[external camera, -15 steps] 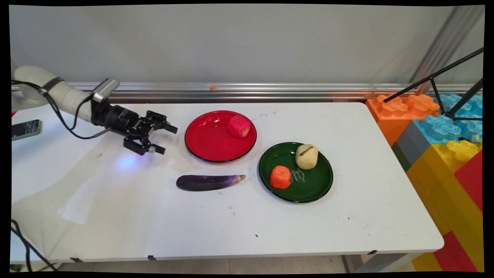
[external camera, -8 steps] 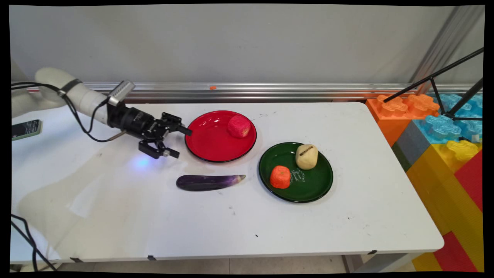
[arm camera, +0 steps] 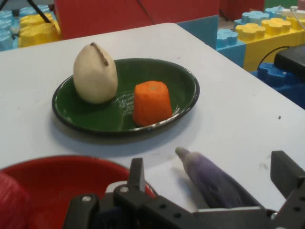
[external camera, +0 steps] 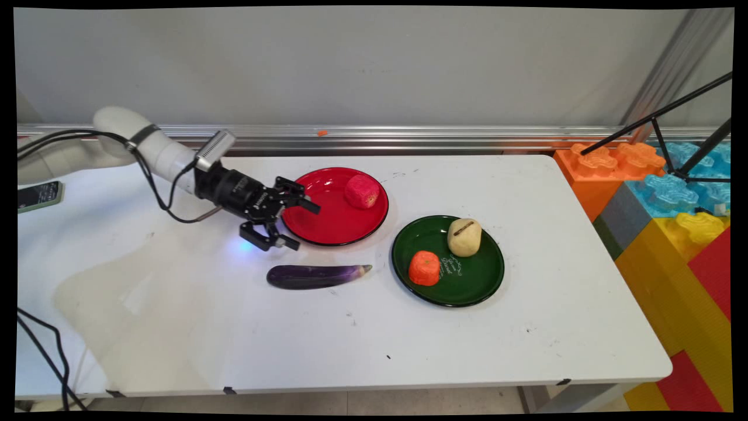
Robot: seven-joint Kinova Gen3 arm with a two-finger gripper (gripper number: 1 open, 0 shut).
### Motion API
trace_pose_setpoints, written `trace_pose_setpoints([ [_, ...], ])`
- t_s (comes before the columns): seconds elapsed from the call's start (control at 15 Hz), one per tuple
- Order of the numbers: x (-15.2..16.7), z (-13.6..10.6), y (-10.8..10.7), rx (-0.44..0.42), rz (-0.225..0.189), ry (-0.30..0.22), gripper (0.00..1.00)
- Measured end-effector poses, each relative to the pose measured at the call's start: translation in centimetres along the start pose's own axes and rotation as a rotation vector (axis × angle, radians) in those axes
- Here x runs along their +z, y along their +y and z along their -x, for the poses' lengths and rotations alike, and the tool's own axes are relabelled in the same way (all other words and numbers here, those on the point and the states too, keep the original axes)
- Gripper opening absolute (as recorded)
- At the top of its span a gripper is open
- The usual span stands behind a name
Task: Pick up the mandarin from the green plate
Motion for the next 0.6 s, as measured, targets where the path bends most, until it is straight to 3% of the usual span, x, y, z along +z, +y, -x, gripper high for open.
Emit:
trace_pose_setpoints([
  [0.6, 6.2, -1.6, -2.3, 0.032, 0.021, 0.021, 1.00],
])
